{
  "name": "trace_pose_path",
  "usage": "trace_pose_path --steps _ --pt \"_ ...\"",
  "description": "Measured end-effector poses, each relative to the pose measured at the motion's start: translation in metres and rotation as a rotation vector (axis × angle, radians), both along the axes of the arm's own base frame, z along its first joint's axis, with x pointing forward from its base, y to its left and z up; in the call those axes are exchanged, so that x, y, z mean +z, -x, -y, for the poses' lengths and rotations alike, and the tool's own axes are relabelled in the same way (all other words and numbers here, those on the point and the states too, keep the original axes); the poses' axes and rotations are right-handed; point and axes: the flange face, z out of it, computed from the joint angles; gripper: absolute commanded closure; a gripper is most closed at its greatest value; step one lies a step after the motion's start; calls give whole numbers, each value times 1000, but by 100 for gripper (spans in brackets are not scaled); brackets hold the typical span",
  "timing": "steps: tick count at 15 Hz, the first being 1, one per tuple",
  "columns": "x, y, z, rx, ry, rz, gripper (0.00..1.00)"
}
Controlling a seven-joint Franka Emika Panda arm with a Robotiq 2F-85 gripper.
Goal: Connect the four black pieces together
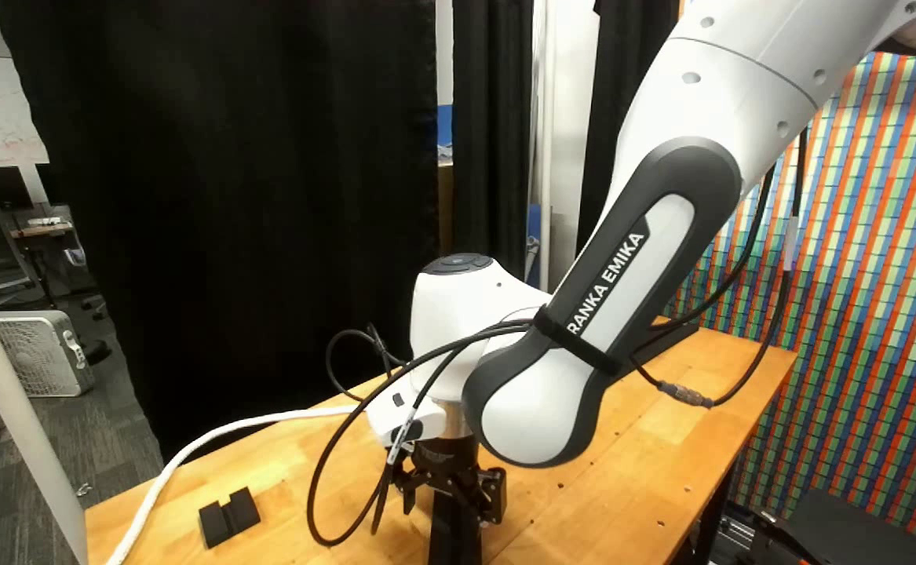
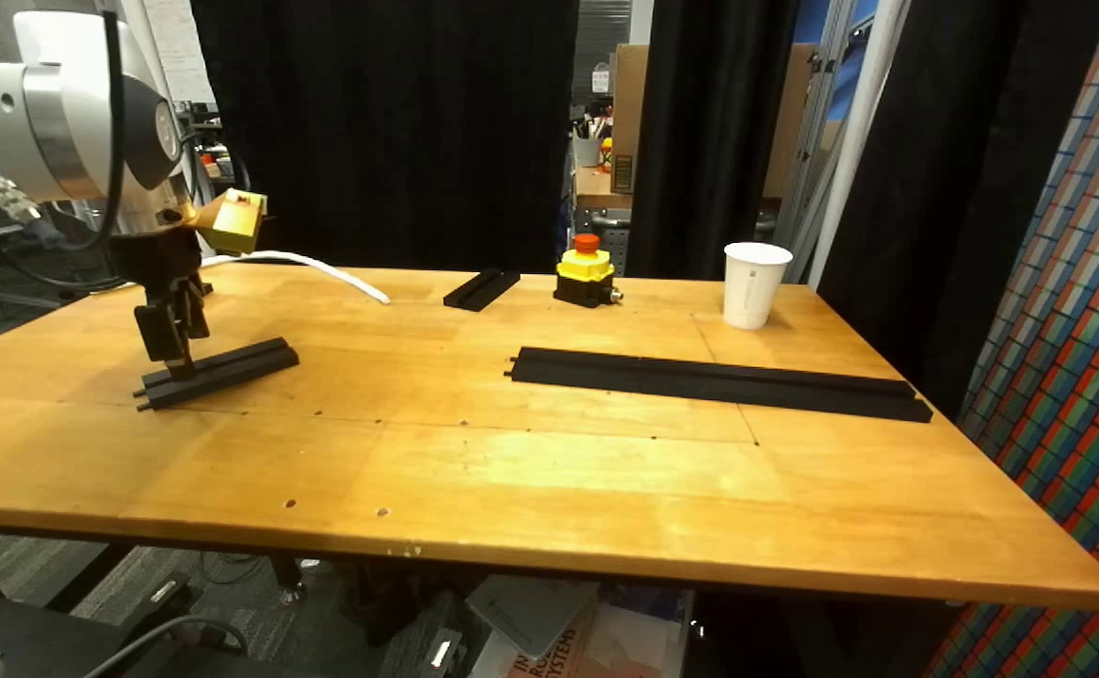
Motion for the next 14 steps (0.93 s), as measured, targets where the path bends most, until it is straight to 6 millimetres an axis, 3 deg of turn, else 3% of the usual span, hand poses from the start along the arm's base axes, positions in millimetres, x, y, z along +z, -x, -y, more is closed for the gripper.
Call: trace_pose_path --steps 14 --pt "-5 3 -3 109 61 37 0"
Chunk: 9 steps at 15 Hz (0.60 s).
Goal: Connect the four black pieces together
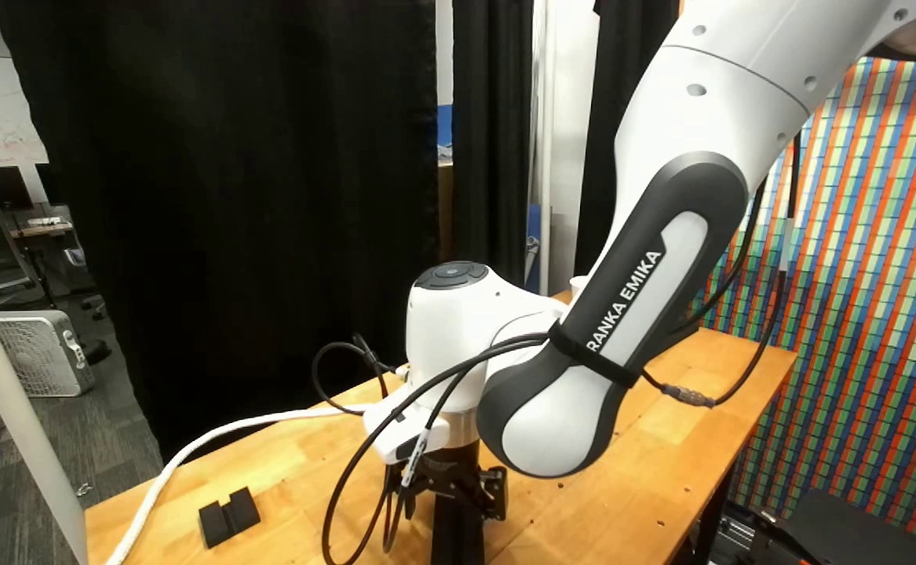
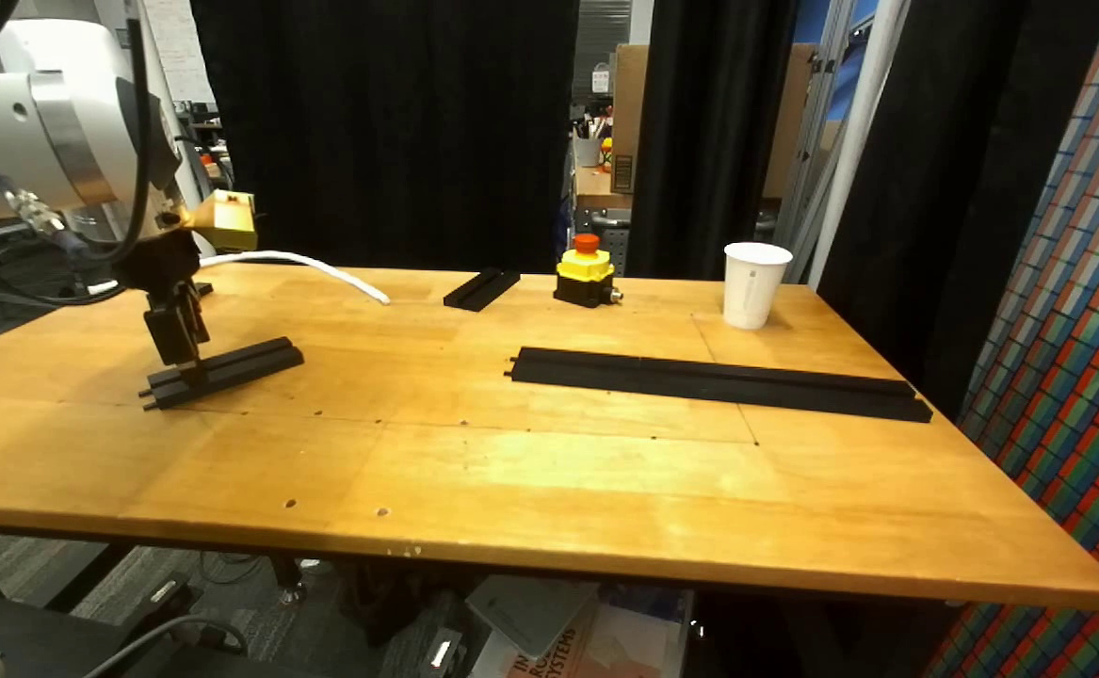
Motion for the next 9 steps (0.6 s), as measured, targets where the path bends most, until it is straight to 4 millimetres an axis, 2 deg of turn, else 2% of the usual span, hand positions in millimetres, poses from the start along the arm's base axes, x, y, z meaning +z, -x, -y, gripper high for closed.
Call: trace_pose_path --steps 9 --pt "4 -7 5 -15 26 -11 0"
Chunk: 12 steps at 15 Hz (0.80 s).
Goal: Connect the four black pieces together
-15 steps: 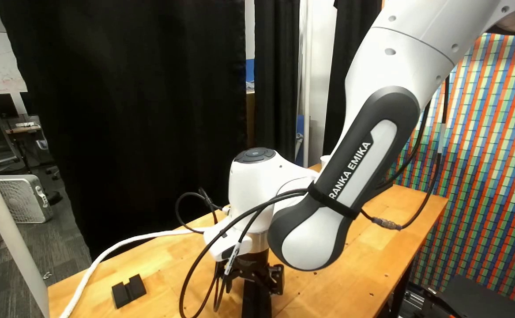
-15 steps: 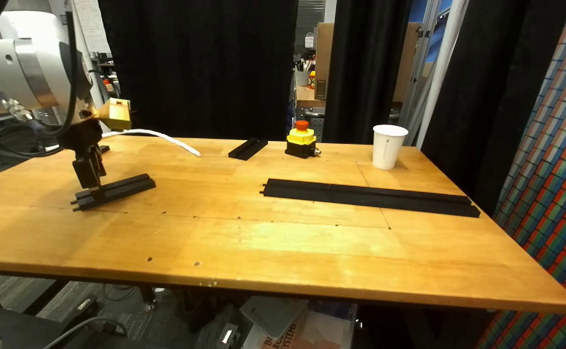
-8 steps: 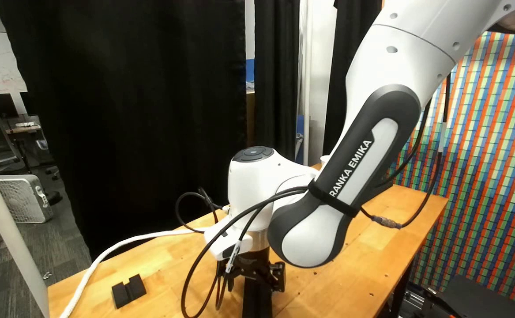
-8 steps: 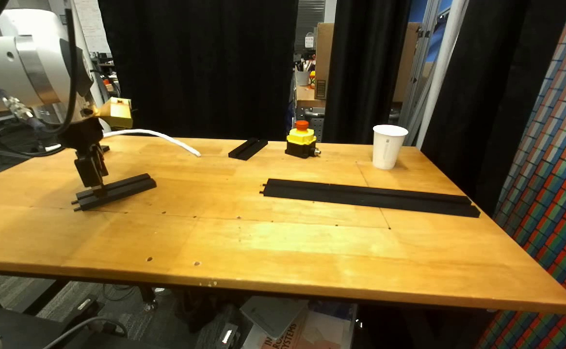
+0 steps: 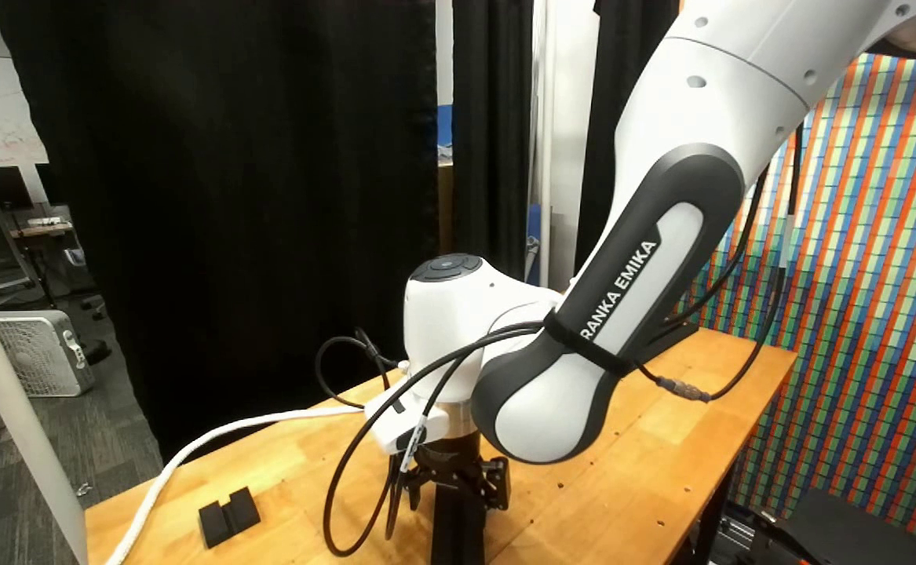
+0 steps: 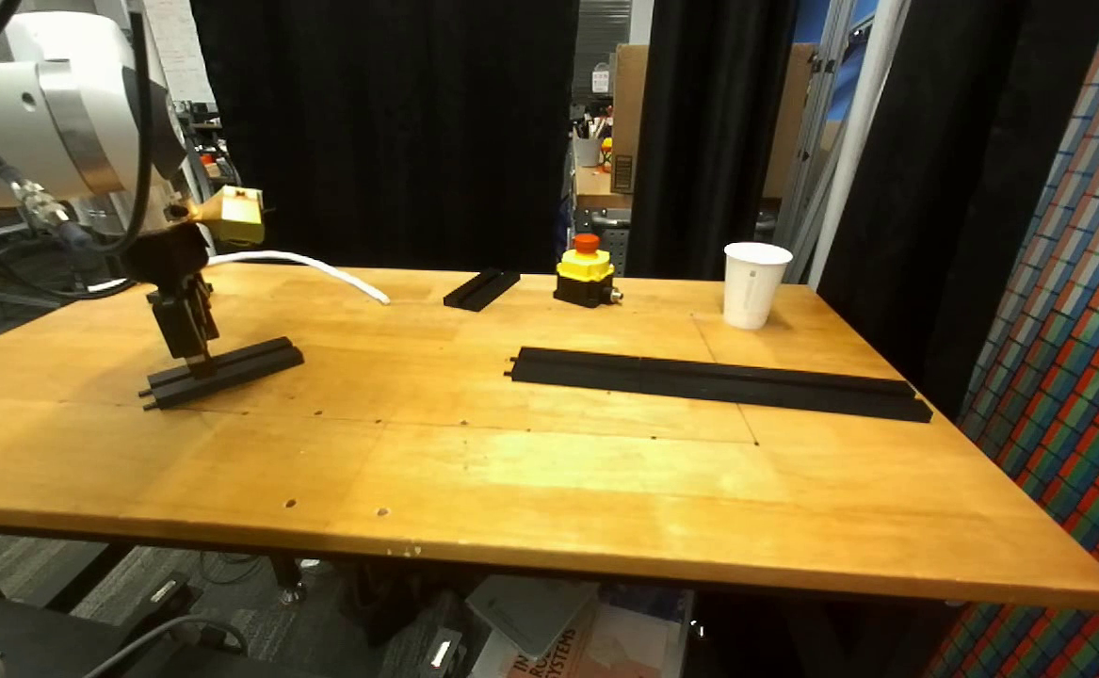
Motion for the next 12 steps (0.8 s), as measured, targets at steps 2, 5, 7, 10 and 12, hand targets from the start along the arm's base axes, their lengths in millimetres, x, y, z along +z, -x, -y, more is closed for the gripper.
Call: trace_pose_path --steps 2,5,7,10,12 --pt "-2 0 2 -1 4 -5 0" --pt "-6 1 9 -4 10 -14 0" --pt "-8 1 14 -4 15 -20 0" --pt "-12 1 21 -2 21 -29 0" --pt "-12 0 23 3 22 -29 0"
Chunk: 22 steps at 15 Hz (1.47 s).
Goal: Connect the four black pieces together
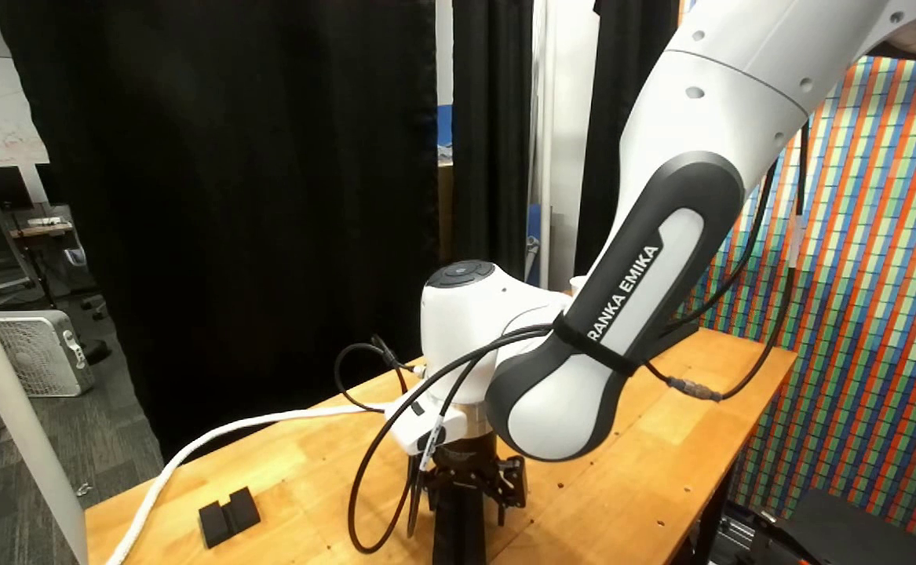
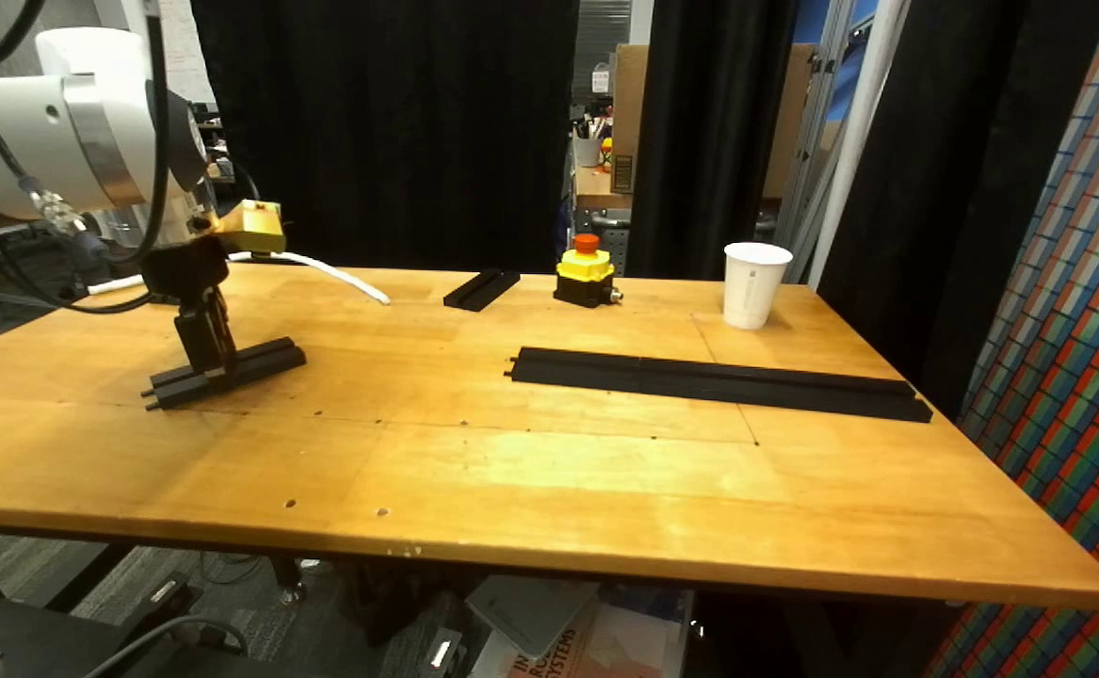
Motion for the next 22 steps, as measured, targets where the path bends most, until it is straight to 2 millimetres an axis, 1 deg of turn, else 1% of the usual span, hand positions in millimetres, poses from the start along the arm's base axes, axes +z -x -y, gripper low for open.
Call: trace_pose_path --steps 17,22 --pt "0 1 -3 54 -1 0 0" --pt "0 3 -9 65 -4 1 0"
